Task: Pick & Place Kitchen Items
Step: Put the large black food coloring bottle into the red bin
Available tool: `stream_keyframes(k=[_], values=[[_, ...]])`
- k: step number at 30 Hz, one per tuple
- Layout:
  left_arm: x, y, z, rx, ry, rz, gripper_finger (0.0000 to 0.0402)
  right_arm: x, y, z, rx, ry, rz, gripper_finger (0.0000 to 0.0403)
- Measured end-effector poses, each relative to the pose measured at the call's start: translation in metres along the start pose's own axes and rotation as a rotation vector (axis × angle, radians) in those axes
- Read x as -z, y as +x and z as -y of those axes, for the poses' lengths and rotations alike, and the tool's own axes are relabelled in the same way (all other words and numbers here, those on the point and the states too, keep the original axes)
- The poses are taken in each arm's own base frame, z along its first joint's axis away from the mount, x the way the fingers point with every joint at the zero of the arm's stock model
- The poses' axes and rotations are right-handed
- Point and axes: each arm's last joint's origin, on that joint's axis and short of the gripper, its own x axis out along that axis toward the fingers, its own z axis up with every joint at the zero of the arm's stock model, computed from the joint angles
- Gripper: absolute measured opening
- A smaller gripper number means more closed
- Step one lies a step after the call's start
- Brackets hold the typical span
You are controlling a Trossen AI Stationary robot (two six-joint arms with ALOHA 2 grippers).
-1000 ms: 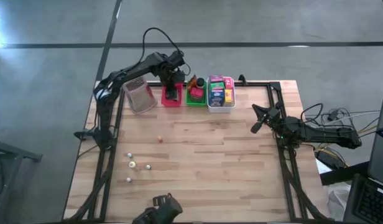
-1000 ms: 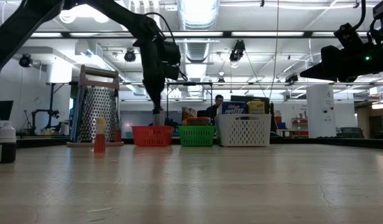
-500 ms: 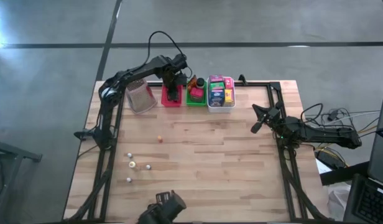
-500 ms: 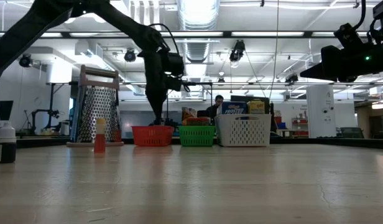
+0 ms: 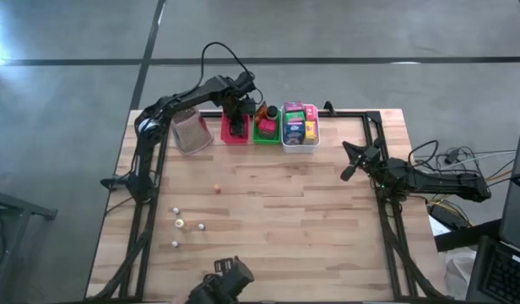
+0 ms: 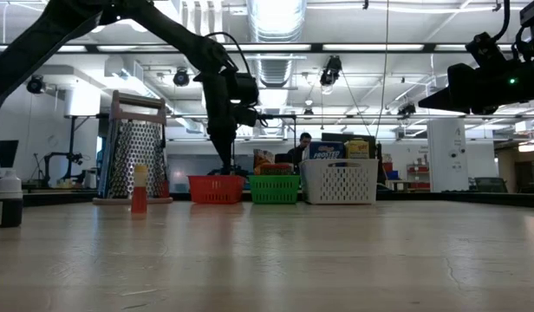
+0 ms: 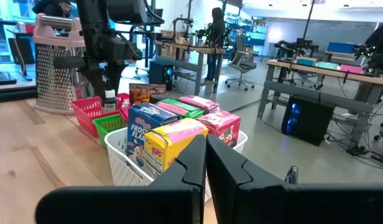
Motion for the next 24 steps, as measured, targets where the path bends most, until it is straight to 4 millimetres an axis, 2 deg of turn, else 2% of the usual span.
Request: stream_keyframes(k=[24], values=[[0.003,0.0,-0.013,-0.04,-0.031,0.031,0.014,0.0,0.0,0.0,-0.001,0.0,0.0,0.0008]])
